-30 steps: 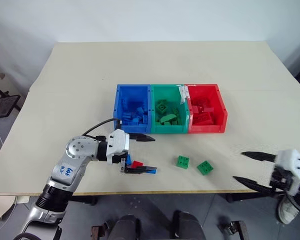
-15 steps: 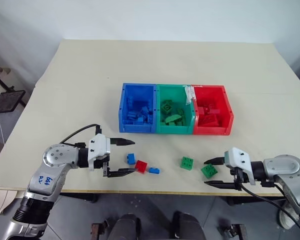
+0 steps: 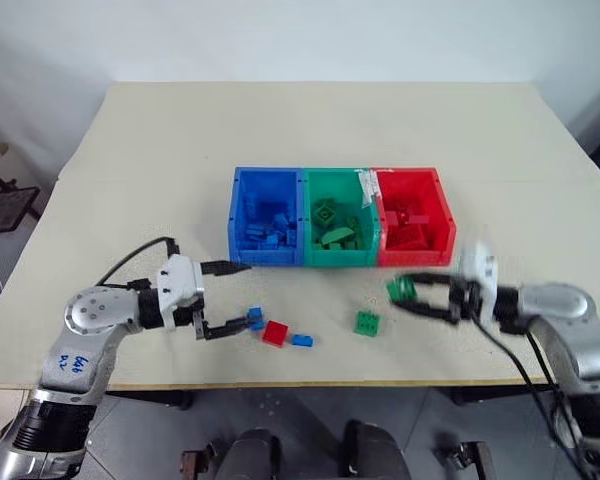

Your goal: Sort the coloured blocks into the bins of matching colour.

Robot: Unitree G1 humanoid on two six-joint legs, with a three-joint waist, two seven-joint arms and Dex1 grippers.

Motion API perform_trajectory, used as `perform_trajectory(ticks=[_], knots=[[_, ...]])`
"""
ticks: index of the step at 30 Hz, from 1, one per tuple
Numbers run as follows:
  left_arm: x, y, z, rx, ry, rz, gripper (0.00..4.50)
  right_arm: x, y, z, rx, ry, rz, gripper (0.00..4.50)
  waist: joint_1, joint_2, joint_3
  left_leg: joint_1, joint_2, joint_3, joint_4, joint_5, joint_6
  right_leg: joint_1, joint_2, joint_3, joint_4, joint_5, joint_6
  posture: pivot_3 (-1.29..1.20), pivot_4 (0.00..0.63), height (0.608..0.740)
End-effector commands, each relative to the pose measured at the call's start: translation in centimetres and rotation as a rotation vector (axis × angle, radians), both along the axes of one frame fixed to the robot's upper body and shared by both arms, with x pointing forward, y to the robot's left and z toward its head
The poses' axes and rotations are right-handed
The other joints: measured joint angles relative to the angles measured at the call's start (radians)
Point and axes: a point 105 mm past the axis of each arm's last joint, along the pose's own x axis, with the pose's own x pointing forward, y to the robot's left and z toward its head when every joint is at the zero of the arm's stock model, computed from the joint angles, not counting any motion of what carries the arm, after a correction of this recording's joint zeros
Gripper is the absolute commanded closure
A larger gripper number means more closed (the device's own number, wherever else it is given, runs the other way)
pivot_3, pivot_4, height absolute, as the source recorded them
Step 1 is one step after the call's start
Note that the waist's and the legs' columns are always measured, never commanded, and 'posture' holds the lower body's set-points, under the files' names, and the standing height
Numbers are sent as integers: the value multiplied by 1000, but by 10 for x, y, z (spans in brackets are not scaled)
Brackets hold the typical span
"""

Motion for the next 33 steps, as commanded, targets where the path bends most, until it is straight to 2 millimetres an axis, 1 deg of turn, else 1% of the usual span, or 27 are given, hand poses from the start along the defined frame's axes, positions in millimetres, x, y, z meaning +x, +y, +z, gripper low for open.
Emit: perform_trajectory(ticks=[1,3,5,6,7,9,13,14,15,19,20,21,22,23,25,26,28,30,31,33], knots=[[-3,11,1,20,-8,47,0,14,20,23,55,-26,-17,2413,-7,0,0,0,0,-1,0,0,0,-1,0,0,0,0,0,0,150,740],[-7,13,-1,23,-4,54,0,25,30,24,31,-26,-25,2413,-3,0,0,-1,-1,-3,-2,0,-1,-1,0,-2,1,0,0,0,150,740],[-10,19,-3,32,-3,78,0,44,46,32,60,-33,-46,2413,-10,0,0,-2,-1,-4,-1,-1,0,-1,0,-2,1,0,0,0,150,740],[-10,22,-3,25,-6,97,0,60,51,35,58,-47,-117,2413,-11,0,0,-2,-2,-4,-1,-1,0,-1,-1,-2,0,0,0,0,150,740],[-12,24,-2,21,-9,109,0,71,56,38,55,-57,-160,2413,-14,0,0,-2,-2,-3,-1,-1,0,-1,-1,-2,0,0,0,0,150,740],[-13,24,-1,15,-11,120,0,81,61,46,81,-95,-202,1679,-16,1,1,-2,-1,-3,-1,-1,0,-2,0,-2,1,0,0,0,150,740],[-20,21,-1,14,-4,107,0,78,67,48,98,-104,-166,302,-10,1,1,-2,-2,-6,-1,-1,0,-2,0,-2,4,0,0,0,150,740],[-23,21,-2,33,-9,98,0,75,64,48,92,-110,-162,24,-10,1,1,-3,-2,-6,-1,-1,0,-2,-1,-2,3,0,0,0,150,740],[-24,21,-2,47,-12,90,0,73,63,47,86,-113,-159,24,-11,1,1,-3,-2,-5,-1,-2,0,-2,-1,-2,3,0,0,0,150,740],[-19,14,8,13,-31,72,0,37,35,43,62,-112,-81,24,-1,1,1,-4,-2,-5,-2,-2,0,-2,0,-4,3,0,0,0,150,740],[-18,6,9,0,-35,43,0,22,24,36,39,-131,-34,24,1,1,1,-4,-2,-4,-1,-2,0,-1,0,-4,3,0,0,0,150,740],[-19,-5,15,-35,-66,1,0,0,15,32,42,-156,52,24,12,1,1,-5,-2,-4,-1,-2,0,-1,0,-4,2,0,0,0,150,740],[-18,-12,19,-67,-71,-23,0,-11,4,27,40,-159,62,24,15,1,1,-5,-3,-2,-1,-2,0,-1,0,-4,0,0,0,0,150,740],[-18,-20,22,-89,-75,-43,0,-18,-7,21,9,-160,41,24,17,1,1,-5,-3,-2,-1,-2,0,0,0,-4,0,0,0,0,150,740],[-20,-32,19,-74,-73,-107,0,-31,-28,3,-83,-116,18,24,16,1,1,-4,-3,2,0,-2,1,1,0,-4,-1,0,0,0,150,740],[-21,-39,17,-58,-68,-139,0,-38,-40,-3,-120,-102,2,24,16,1,1,-4,-2,4,0,-2,1,1,0,-3,-1,0,0,0,150,740],[-25,-52,8,-8,-54,-231,0,-52,-67,-17,-163,-19,-46,24,16,1,1,-2,-1,7,0,-2,1,1,0,-2,-1,0,0,0,150,740],[-27,-63,0,40,-49,-304,0,-65,-90,-27,-245,26,-70,24,16,1,1,-1,-1,10,0,-1,1,1,0,0,-1,0,0,0,150,740],[-26,-70,-1,39,-52,-331,0,-71,-103,-32,-285,44,-88,24,16,1,1,0,-1,10,0,-1,1,1,0,1,-1,0,0,0,150,740],[-22,-82,1,15,-54,-360,0,-76,-122,-37,-321,74,-128,24,17,1,1,0,-1,13,0,-1,2,1,0,3,-2,0,0,0,150,740]])
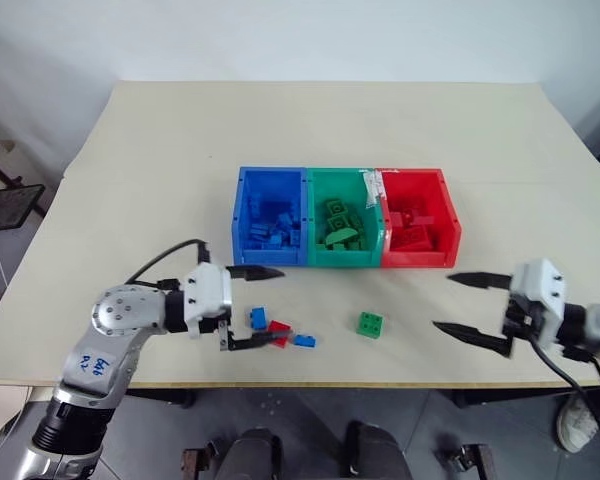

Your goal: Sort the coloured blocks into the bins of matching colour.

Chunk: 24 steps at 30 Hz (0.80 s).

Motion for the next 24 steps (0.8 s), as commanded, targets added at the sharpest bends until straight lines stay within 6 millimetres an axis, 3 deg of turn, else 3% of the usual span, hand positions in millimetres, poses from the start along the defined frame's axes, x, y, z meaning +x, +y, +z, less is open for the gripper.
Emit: perform_trajectory(ticks=[1,5,9,13,17,21,24], knots=[[2,-20,4,-25,-28,-70,0,-8,-28,5,-68,-26,-37,24,0,0,0,0,0,1,0,0,0,0,0,1,0,0,0,0,150,740],[5,-27,3,-35,-19,-81,0,-10,-31,-8,-124,-38,-3,24,-4,0,0,1,1,2,0,0,1,0,0,1,0,0,0,0,150,740],[8,-11,1,-15,-26,-50,0,3,15,-5,-19,-13,66,24,-7,0,0,1,1,2,0,0,0,0,0,2,0,0,0,0,150,740],[10,12,-1,4,-22,5,0,17,62,-2,-31,46,139,24,-3,1,0,1,2,-4,1,0,0,-1,0,2,0,0,0,0,150,740],[11,30,-2,17,-35,74,0,25,85,-4,-71,71,158,24,8,1,0,-2,1,-11,3,0,0,-1,0,0,0,0,0,0,150,740],[6,47,2,-5,-81,133,0,22,105,-19,-108,165,211,24,11,1,0,-6,0,-17,6,-1,-1,-1,-1,-4,0,0,0,0,150,740],[-8,44,1,-28,-86,76,0,19,123,-36,-113,235,223,24,4,1,0,-7,0,-17,6,-1,-1,-1,-1,-5,0,0,0,0,150,740]])
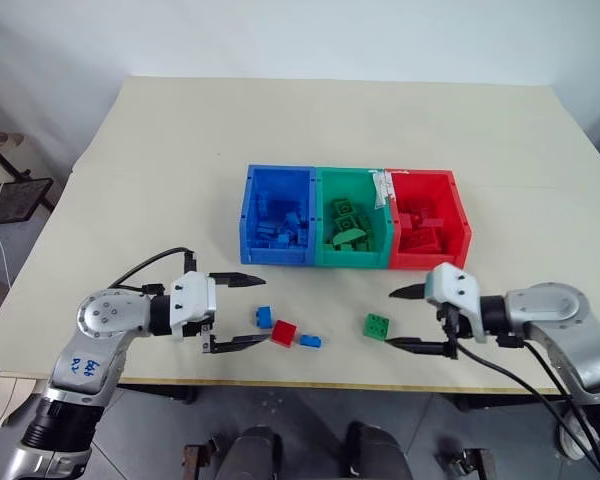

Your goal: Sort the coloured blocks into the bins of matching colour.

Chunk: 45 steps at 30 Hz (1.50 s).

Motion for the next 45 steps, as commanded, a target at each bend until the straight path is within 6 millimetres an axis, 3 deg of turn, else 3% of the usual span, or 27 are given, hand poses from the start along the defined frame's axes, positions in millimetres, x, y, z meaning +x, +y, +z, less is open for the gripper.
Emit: perform_trajectory(ticks=[1,4,10,13,18,22,27,28,32,35,41,45], knots=[[-18,-7,9,-34,-30,-85,0,-4,17,-10,-24,13,25,202,-5,0,0,0,0,0,0,0,0,0,0,0,0,0,0,0,150,740],[-23,-9,6,-27,5,-101,0,5,17,-10,-37,-40,-7,984,-7,0,0,1,0,1,0,0,0,0,0,0,1,0,0,0,150,740],[-22,-7,6,-34,7,-75,0,12,13,-7,-78,-124,20,3012,-8,0,0,1,0,2,0,0,0,0,1,1,1,0,0,0,150,740],[-19,-4,4,-41,8,-33,0,19,14,6,-38,-154,17,3027,-8,0,0,1,0,2,0,0,0,0,1,1,1,0,0,0,150,740],[-7,18,-6,10,14,122,0,58,30,73,227,-280,-100,3027,-19,1,1,2,1,2,0,0,0,0,1,1,1,0,0,0,150,740],[-3,39,-6,-15,58,209,0,91,36,108,280,-417,-188,3027,-25,2,1,1,1,0,-1,0,-1,-1,1,0,2,0,0,0,150,740],[-3,53,1,-20,57,267,0,129,40,123,263,-434,-268,3027,-33,3,1,1,0,1,-2,-1,-1,-2,1,0,3,0,0,0,150,740],[-3,52,2,-19,53,265,0,131,41,124,265,-438,-266,2281,-33,3,2,1,0,1,-2,-1,-1,-2,1,0,3,0,0,0,150,740],[-3,46,6,-32,43,255,0,125,43,124,281,-441,-219,1017,-34,3,2,1,0,1,-4,-1,-1,-2,1,-1,4,0,0,0,150,740],[-5,42,7,-33,51,246,0,102,36,118,293,-424,-110,22,-32,3,2,1,0,1,-4,-1,-1,-3,1,-1,3,0,0,0,150,740],[-9,37,3,11,79,187,0,36,16,107,417,-357,99,22,-29,3,2,0,0,3,-5,-1,-1,-1,1,-2,2,0,0,0,150,740],[1,43,18,-15,38,190,0,-5,-17,86,367,-329,99,22,-20,3,2,1,1,4,-4,0,-1,-1,1,-2,2,0,0,0,150,740]])
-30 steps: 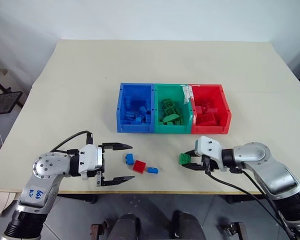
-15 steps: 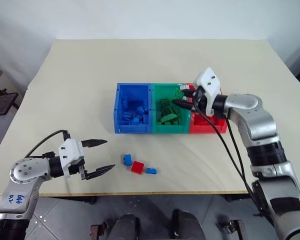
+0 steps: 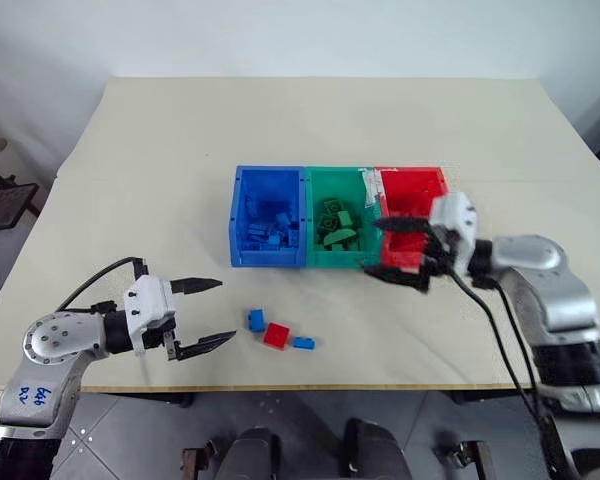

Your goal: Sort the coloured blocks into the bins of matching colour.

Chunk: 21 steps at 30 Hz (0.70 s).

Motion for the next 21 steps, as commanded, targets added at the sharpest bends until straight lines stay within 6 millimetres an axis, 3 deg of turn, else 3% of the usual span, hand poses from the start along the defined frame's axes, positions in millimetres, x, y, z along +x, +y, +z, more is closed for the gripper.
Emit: perform_trajectory(ticks=[1,4,6,9,12,14,17,21], knots=[[5,9,19,-25,-61,6,0,-36,-22,9,9,-72,47,22,7,0,0,0,0,0,0,0,0,0,0,0,0,0,0,0,150,740],[3,23,12,22,-10,-1,0,-53,-49,2,-19,-39,-32,22,10,0,0,2,0,3,1,0,0,1,0,3,-1,0,0,0,150,740],[0,30,2,72,36,-23,0,-68,-60,-15,-90,-12,-28,22,9,0,0,4,0,7,0,0,0,1,0,4,0,0,0,0,150,740],[-10,26,-8,144,100,-125,0,-82,-71,-33,-144,15,-20,22,11,0,0,5,1,12,-1,0,0,1,0,5,-1,0,0,0,150,740],[-24,4,-10,201,164,-273,0,-79,-71,-32,-121,-13,-42,22,12,0,0,6,1,14,-1,0,1,1,0,7,-1,0,0,0,150,740],[-26,-20,0,172,150,-336,0,-79,-67,-29,-105,-31,-37,22,17,0,0,6,1,14,-1,0,1,1,0,8,-1,0,0,0,150,740],[-15,-48,10,151,142,-309,0,-78,-63,-27,-97,-51,-41,22,27,-1,0,6,1,12,1,0,1,1,0,8,0,0,0,0,150,740],[-15,-89,0,311,192,-373,0,-83,-61,-26,-97,-42,-55,22,26,-1,0,6,0,13,1,0,1,1,0,8,1,0,0,0,150,740]])
